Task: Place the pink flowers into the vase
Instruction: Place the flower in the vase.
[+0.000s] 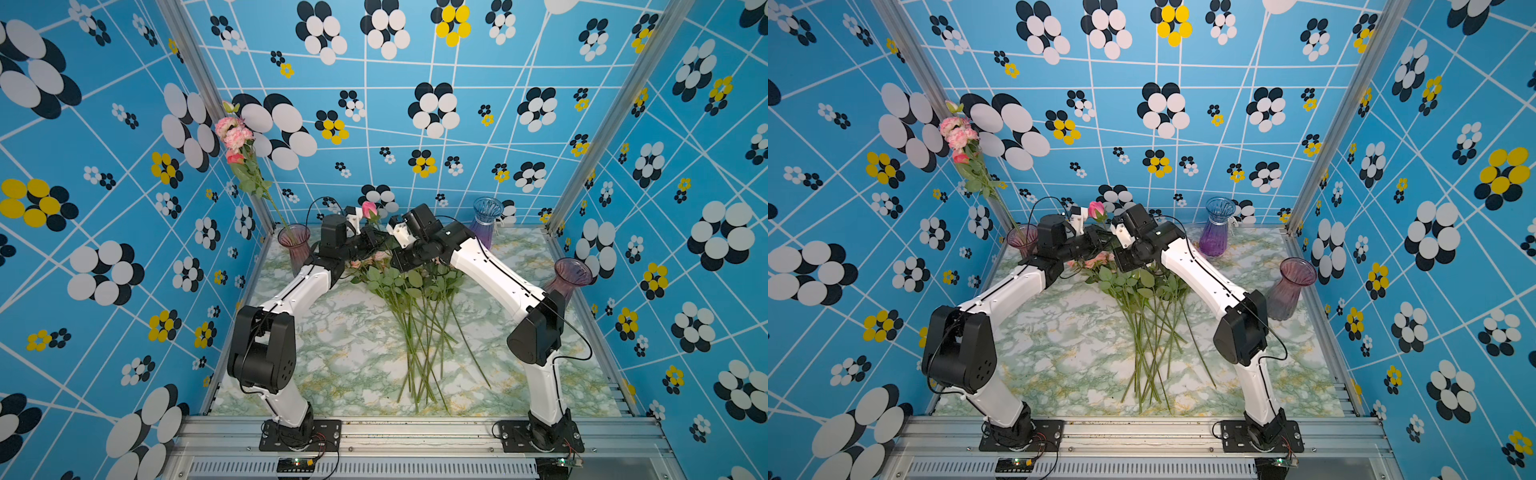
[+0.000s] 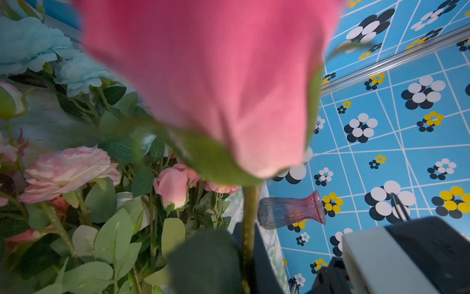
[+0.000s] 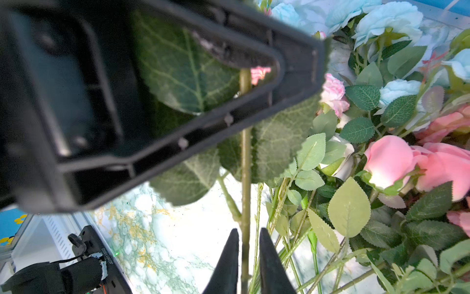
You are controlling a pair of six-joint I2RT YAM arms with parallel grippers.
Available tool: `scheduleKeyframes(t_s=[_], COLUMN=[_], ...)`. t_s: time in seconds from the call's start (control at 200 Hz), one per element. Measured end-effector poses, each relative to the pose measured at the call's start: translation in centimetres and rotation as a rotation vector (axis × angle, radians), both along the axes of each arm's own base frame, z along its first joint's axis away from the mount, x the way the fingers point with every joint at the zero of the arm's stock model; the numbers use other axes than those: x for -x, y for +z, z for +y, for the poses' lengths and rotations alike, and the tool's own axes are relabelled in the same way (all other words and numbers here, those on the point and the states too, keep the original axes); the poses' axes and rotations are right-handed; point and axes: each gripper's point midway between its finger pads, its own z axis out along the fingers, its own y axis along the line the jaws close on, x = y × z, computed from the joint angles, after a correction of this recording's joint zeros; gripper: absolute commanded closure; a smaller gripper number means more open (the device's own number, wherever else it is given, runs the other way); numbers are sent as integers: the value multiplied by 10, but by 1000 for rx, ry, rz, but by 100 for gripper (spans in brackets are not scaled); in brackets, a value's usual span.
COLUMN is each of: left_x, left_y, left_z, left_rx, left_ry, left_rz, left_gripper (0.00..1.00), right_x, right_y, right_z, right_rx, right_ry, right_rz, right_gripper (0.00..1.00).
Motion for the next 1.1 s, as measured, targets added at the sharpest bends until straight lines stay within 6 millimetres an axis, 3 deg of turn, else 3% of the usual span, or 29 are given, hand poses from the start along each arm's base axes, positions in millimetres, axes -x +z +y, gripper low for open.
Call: scheduleKeyframes(t_s=[0.155,0.305,0.415,0.55,0.625,0.72,0.825,0.949,1.099], left_x=[-9,-26,-37,-39,-33,-11,17,40,47], left_y=[10,34,73,151,204,271,320,343,342], left_z=[20,64,101,151,180,219,248,262,281], left_rx=[-42,-100,-143,-243,-316,-405,-499,-595,-709], left_ry=[29,107,180,298,387,522,654,760,862], left_rz=[-38,-88,-170,-338,-458,-613,-730,-795,-805], left_gripper=[100,100,100,100,100,100,100,100,100], right_x=[3,17,24,27,28,30,30,31,31], right_y=[1,6,11,10,3,-5,-8,-7,-8], right_z=[-7,-22,-30,-34,-35,-36,-35,-34,-32], right_rx=[7,15,18,18,22,30,31,24,13], right_ry=[-6,-13,-18,-20,-24,-23,-24,-18,-14], right_rz=[-1,4,-7,-8,3,17,21,25,26], right_gripper=[47,27,15,1,1,1,1,1,1])
